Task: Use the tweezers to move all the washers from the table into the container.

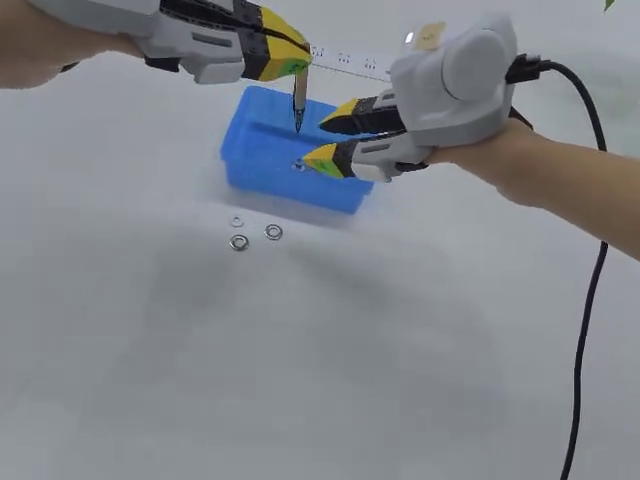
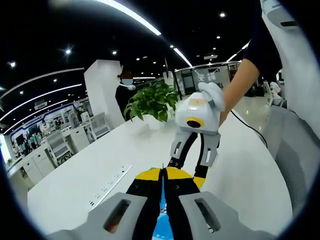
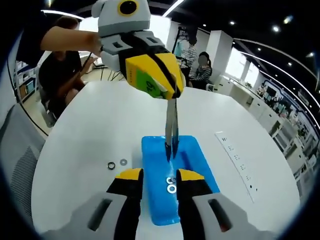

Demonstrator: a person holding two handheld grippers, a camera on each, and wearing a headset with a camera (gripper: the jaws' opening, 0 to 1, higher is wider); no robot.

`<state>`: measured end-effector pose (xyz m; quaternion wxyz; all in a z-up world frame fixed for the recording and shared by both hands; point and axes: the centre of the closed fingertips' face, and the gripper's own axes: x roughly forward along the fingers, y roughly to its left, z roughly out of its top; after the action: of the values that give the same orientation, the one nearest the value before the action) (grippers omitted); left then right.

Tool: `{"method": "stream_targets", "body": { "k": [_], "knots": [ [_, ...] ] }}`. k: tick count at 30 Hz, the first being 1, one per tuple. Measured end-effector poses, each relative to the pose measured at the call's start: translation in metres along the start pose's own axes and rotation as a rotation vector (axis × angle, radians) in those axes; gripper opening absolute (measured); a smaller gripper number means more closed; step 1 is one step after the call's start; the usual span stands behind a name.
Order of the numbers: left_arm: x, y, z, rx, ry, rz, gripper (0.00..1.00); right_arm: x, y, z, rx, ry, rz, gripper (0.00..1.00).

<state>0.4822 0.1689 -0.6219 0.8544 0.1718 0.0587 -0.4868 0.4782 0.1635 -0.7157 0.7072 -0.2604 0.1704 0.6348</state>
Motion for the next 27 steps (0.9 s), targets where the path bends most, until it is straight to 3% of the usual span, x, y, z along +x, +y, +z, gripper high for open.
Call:
{"method": "stream_targets", "body": {
  "k": [5,9,12,16,23,27],
  "knots": [
    [-0.010,-0.018,0.002,0.008,0.014,-0.012,0.04,-0.014,0.009,0.003,0.038,-0.055,-0.042,0.44],
    [-0.018,-0.028,0.003,0.011,0.017,-0.011,0.04,-0.023,0.016,0.000,0.053,-0.062,-0.067,0.58],
    [-0.023,-0.036,0.003,0.005,0.014,-0.008,0.04,-0.029,0.020,-0.003,0.080,-0.070,-0.087,0.62],
    [-0.031,-0.046,0.001,-0.010,0.012,-0.007,0.04,-0.038,0.029,-0.005,0.113,-0.105,-0.094,0.75],
    [-0.039,-0.066,-0.007,-0.038,0.012,-0.015,0.04,-0.050,0.039,-0.024,0.166,-0.103,-0.127,0.87],
    [-0.043,-0.075,-0.012,-0.045,0.018,-0.025,0.04,-0.054,0.051,-0.036,0.207,-0.095,-0.122,0.94]
  ]
}}
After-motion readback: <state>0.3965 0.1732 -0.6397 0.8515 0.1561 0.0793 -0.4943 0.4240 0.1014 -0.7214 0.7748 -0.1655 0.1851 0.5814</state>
